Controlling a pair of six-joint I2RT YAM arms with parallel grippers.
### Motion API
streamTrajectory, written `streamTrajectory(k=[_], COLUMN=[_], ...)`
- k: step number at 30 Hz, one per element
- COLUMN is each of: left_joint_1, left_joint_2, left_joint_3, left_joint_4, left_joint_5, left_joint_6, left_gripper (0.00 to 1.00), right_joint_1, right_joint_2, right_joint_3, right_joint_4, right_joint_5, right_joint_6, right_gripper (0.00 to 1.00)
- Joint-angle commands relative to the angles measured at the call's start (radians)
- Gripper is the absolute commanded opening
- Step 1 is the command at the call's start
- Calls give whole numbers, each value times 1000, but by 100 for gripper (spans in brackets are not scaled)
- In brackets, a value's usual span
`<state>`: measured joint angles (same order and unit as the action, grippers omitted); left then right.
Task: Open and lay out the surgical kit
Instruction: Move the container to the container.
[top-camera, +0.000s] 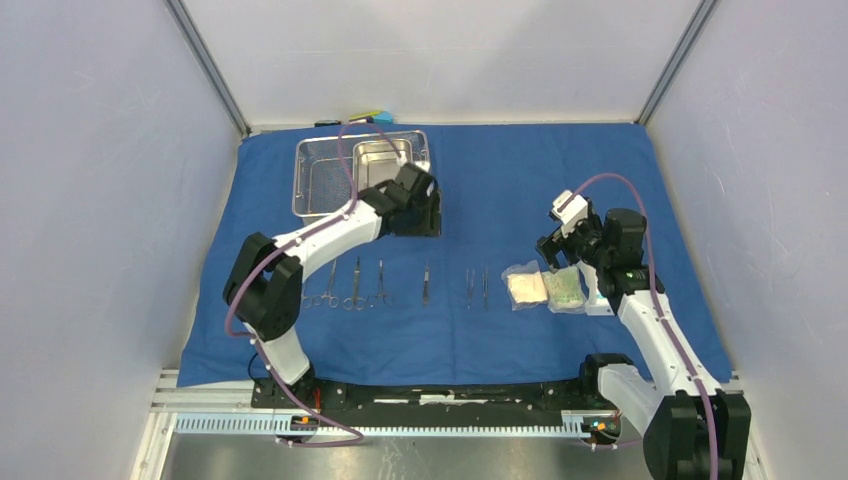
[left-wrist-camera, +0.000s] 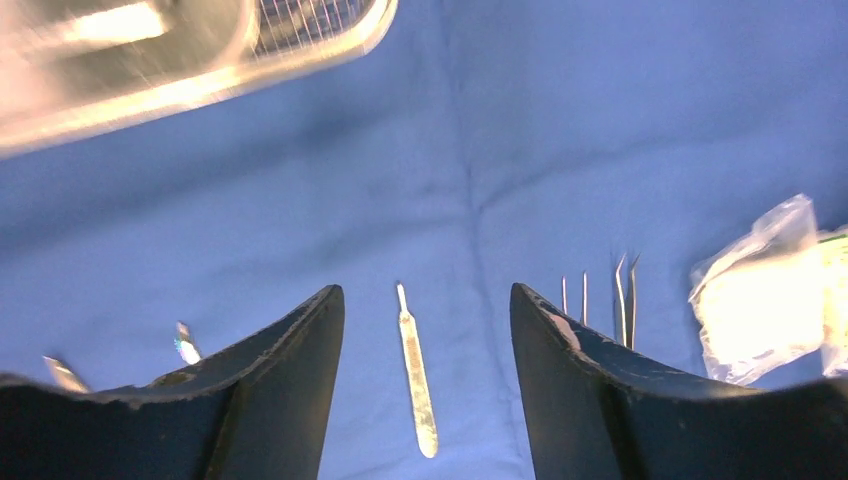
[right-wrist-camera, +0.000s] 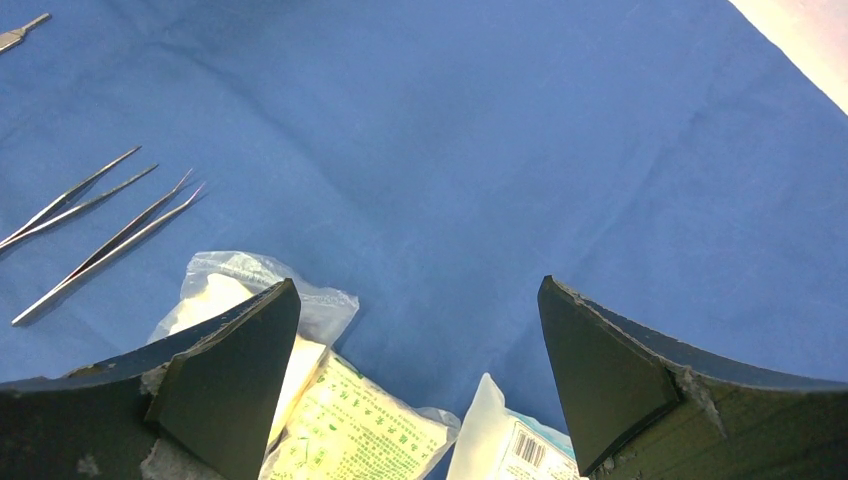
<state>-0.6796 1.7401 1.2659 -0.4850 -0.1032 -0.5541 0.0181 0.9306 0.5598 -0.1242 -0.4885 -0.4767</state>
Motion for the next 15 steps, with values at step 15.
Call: streamTrajectory(k=[15], left_joint_1=[347], left_joint_2=[478], left_joint_3=[767], left_joint_4=[-384], left_joint_5=[198], left_joint_6=[478], left_gripper=[73], right_joint_1=[-3], right_joint_2=[115], right_joint_3=[44], right_joint_4=[74], right_joint_5=[-51], right_joint_6=[-37], right_gripper=[97])
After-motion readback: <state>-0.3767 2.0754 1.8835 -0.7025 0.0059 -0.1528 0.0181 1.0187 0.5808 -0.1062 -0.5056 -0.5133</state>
